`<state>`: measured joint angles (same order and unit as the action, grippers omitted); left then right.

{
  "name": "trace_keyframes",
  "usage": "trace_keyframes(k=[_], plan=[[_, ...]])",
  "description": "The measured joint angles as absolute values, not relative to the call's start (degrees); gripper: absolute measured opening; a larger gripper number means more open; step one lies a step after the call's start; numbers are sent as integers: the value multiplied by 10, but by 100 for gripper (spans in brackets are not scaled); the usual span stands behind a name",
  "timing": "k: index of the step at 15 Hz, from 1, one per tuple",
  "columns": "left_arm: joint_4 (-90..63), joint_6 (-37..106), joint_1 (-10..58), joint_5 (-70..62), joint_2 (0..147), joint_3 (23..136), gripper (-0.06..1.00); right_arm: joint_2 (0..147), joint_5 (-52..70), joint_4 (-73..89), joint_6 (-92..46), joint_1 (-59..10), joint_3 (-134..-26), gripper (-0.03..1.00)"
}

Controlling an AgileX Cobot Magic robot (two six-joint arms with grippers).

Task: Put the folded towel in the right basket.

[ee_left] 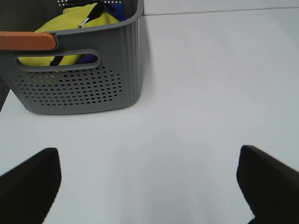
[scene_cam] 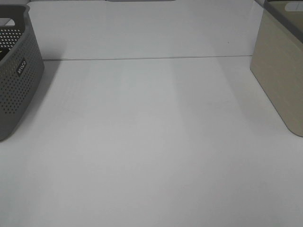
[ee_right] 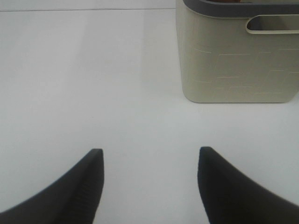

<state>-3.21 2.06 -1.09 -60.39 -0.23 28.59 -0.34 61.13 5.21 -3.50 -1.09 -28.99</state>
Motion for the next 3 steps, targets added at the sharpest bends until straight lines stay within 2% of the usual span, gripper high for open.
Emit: trace_keyframes(k=[3], plan=[[-32,21,-11,-604,-2,286,97,-3,611,52,-35,-11,-290,57]])
